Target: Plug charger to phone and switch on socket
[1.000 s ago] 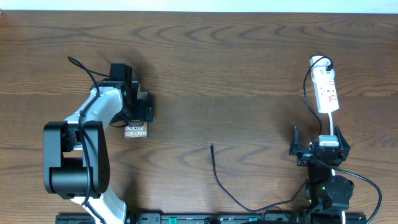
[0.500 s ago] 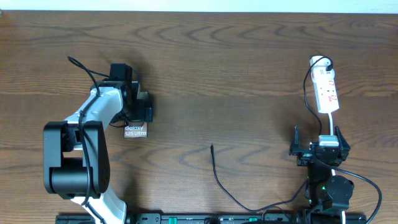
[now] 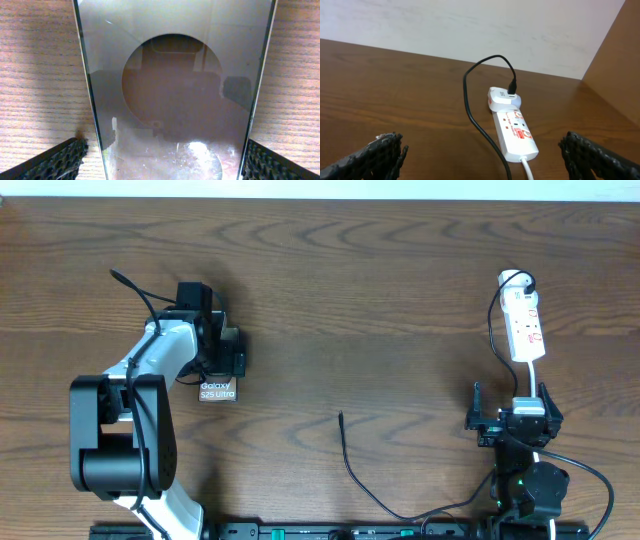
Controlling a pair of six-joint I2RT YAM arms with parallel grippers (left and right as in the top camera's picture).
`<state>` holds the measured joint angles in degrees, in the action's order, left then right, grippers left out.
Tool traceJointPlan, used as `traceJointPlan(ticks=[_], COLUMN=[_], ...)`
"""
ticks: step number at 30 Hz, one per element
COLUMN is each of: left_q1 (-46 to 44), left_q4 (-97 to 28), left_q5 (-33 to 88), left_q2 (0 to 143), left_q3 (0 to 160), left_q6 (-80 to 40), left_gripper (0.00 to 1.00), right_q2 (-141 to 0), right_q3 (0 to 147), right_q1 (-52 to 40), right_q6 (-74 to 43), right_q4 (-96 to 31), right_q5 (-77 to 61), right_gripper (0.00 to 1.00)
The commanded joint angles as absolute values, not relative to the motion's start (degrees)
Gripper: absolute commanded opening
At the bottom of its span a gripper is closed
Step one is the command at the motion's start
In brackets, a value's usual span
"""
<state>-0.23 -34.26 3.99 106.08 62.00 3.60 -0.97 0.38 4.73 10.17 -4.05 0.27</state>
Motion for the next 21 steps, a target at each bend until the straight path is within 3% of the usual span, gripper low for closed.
traceJointPlan(ticks=[1, 21], left_q1=[-0.25, -0.25], left_q4=[-34.37, -33.98], left_q5=[4.45, 4.45], left_q2=[107.50, 107.50], left_q3=[60.05, 60.05], left_q6=[4.91, 4.91], left_gripper=[0.99, 0.98], right_q2=[-0.71, -0.71], right_q3=[0.32, 0.32], right_q1=[4.45, 4.45], right_q6=[10.79, 10.79], right_q4=[-4.29, -4.29], right_q5=[0.95, 0.95], right_gripper=[0.99, 0.99])
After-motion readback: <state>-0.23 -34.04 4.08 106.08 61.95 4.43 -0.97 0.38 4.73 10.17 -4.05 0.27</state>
